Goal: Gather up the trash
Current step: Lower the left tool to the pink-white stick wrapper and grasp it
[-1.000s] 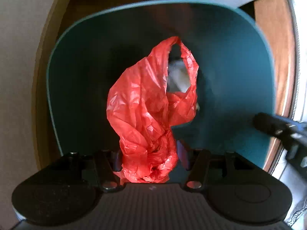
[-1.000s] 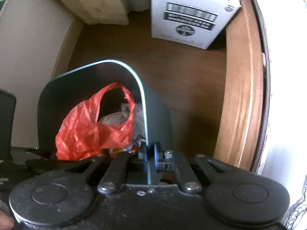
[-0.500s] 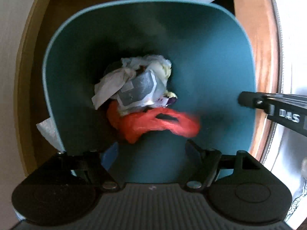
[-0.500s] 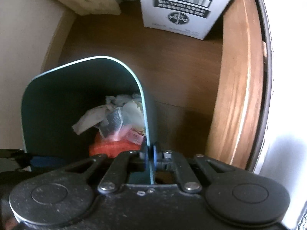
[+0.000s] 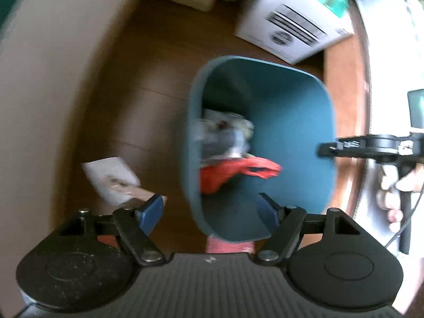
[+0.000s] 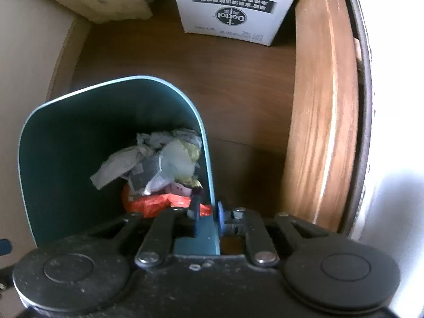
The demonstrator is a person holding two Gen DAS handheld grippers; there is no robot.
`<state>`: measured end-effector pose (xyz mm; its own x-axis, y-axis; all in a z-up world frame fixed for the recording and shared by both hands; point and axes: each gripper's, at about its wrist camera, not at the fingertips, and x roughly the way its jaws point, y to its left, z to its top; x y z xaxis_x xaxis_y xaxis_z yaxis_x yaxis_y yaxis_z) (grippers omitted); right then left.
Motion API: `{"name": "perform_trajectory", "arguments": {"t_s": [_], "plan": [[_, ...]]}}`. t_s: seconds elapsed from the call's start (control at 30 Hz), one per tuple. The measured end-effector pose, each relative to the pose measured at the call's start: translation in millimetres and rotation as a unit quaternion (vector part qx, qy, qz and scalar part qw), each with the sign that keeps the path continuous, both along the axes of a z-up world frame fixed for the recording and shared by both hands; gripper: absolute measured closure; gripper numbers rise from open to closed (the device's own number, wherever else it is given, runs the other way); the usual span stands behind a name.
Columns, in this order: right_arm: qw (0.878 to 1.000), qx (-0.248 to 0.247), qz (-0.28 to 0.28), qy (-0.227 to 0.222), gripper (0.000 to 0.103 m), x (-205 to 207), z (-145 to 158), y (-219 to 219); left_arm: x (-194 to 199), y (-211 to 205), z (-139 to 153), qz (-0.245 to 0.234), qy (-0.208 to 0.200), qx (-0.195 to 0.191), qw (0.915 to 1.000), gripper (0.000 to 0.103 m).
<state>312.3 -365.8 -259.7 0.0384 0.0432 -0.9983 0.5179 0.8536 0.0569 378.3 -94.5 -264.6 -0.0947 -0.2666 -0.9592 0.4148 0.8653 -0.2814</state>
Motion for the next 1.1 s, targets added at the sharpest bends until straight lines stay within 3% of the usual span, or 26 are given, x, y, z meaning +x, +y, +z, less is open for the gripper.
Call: {"name": "perform_trajectory", "arguments": {"t_s": [0.13, 0.33, 0.4, 0.5, 0.6, 0.67, 0.73, 0.9, 1.1], "plan": [[1.000, 0.005, 0.030, -0.001, 0.076, -2, -10, 7, 7, 39, -13, 0.051, -0.011, 0.037, 0.9980, 0.027], [0.998, 0.007, 0.061, 0.013, 0.056, -10, -31, 25, 16, 65, -71, 0.079, -0.017, 0.090, 0.9926, 0.027], [0.998, 0.008, 0.062, 0.015, 0.055, -16, -36, 27, 15, 68, -96, 0.084, -0.013, 0.103, 0.9911, 0.027], [0.998, -0.003, 0.065, 0.022, 0.060, -25, -42, 33, 13, 69, -128, 0.090, 0.000, 0.111, 0.9898, 0.027], [0.998, -0.010, 0.048, 0.039, 0.084, -35, -51, 35, 11, 68, -157, 0.095, 0.010, 0.114, 0.9888, 0.027], [0.999, -0.022, 0.015, 0.044, 0.096, -40, -53, 31, 11, 73, -177, 0.128, 0.030, 0.119, 0.9841, 0.027], [0.998, -0.012, -0.040, 0.041, 0.099, -43, -52, 22, 10, 78, -191, 0.164, 0.049, 0.125, 0.9773, 0.027], [0.993, -0.006, -0.115, 0.023, 0.098, -36, -43, 10, 7, 94, -221, 0.231, 0.087, 0.129, 0.9604, 0.027], [0.992, 0.002, -0.127, -0.008, 0.097, -5, -30, 13, 4, 102, -261, 0.291, 0.125, 0.123, 0.9405, 0.027]]}}
